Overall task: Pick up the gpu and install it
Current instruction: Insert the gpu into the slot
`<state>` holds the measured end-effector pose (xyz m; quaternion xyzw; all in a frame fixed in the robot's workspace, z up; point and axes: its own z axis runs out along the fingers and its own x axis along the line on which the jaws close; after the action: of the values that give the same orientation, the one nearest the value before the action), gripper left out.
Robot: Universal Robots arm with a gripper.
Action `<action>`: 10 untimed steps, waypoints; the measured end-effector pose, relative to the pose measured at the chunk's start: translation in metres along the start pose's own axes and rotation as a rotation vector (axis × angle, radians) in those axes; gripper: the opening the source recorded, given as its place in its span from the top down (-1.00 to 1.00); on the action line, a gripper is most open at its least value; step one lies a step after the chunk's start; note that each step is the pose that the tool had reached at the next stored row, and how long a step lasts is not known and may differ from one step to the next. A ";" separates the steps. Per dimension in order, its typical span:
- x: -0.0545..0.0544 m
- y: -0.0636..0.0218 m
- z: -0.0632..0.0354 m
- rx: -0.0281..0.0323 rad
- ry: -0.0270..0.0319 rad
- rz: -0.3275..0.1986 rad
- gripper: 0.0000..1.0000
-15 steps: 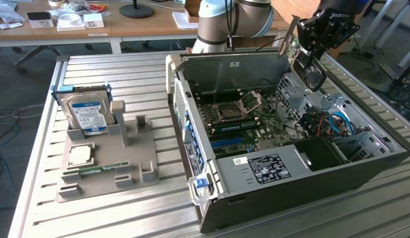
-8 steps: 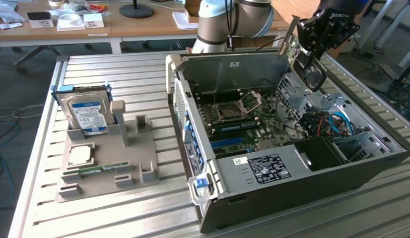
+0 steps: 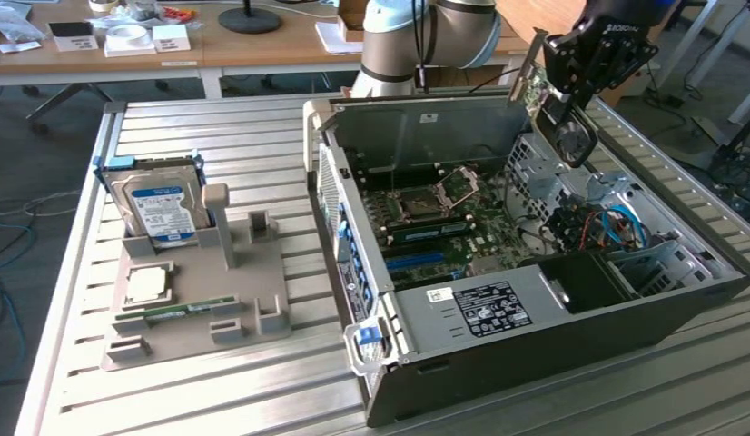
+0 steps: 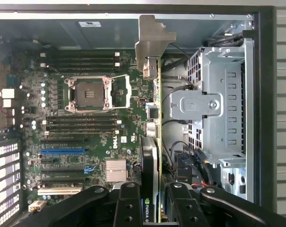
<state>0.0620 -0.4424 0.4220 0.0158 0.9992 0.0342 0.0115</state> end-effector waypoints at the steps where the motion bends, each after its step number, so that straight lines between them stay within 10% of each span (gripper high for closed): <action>1: 0.000 0.0000 0.0001 -0.0004 0.0009 -0.013 0.47; 10: 0.000 0.0000 0.0002 -0.0039 0.0120 -0.174 0.47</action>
<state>0.0621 -0.4424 0.4218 -0.0712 0.9968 0.0352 0.0084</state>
